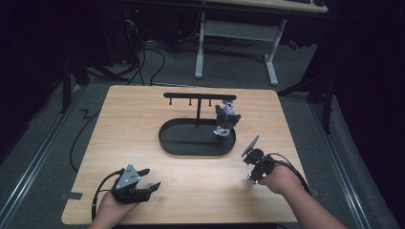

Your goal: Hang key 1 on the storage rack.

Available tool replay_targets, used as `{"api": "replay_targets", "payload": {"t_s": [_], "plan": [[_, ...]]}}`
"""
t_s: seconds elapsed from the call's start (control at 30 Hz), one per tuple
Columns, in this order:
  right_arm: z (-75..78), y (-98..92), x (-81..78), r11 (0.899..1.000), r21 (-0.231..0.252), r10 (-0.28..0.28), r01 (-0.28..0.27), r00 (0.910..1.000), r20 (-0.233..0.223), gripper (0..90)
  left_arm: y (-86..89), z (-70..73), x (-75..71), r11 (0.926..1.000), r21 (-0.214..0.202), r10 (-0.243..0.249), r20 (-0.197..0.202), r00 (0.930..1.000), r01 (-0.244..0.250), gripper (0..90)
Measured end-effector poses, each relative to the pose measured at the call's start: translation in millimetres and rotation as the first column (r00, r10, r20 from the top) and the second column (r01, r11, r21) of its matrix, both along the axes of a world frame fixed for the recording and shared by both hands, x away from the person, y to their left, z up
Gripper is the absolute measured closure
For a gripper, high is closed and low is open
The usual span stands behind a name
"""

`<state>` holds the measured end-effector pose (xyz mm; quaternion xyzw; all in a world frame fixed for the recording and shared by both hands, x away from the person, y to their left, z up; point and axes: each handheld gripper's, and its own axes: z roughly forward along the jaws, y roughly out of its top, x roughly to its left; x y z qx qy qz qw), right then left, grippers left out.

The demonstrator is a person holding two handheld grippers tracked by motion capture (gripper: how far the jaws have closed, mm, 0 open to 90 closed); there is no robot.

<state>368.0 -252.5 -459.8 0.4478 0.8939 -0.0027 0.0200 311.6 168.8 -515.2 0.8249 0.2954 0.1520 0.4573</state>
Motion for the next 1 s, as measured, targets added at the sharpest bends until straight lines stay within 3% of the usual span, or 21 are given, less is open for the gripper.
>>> {"api": "replay_targets", "payload": {"t_s": [0.13, 0.17, 0.23, 0.33, 0.7, 0.83, 1.0], "plan": [[7.4, -0.3, 0.5, 1.000, -0.013, 0.006, -0.006, 0.9999, 0.009, 84.8, -0.2, -0.1, 0.0, 1.0000, -0.001, 0.000, 0.000, 1.0000, 0.000, 34.9], [10.1, 2.6, 0.1, 0.995, -0.094, 0.047, -0.044, 0.9986, 0.023, 84.8, -0.5, -0.1, 0.1, 1.0000, 0.000, -0.001, 0.000, 1.0000, 0.001, 34.9], [10.1, 4.4, -0.4, 0.992, -0.116, 0.058, -0.055, 0.9981, 0.019, 84.8, -0.7, 0.0, 0.1, 1.0000, 0.002, -0.002, 0.000, 1.0000, 0.002, 34.9], [12.4, 8.0, -0.9, 0.996, -0.074, 0.052, -0.051, 0.9987, 0.003, 84.8, -0.9, 0.6, -0.2, 1.0000, 0.001, -0.005, 0.001, 1.0000, 0.005, 34.9], [-3.4, -1.5, -9.7, 0.991, -0.124, 0.049, -0.057, 0.9966, -0.067, 84.7, 0.0, 0.2, 0.3, 1.0000, -0.003, -0.001, -0.001, 1.0000, 0.001, 34.9], [-5.1, -7.4, -15.0, 0.984, -0.164, 0.052, -0.067, 0.9941, -0.095, 84.7, -1.7, 0.3, -0.2, 1.0000, 0.003, -0.007, 0.000, 1.0000, 0.007, 34.9], [8.7, -6.6, -9.7, 0.994, -0.108, 0.027, -0.032, 0.9983, -0.051, 84.7, -2.7, 0.1, -0.4, 1.0000, 0.005, -0.007, -0.001, 1.0000, 0.007, 34.9]]}}
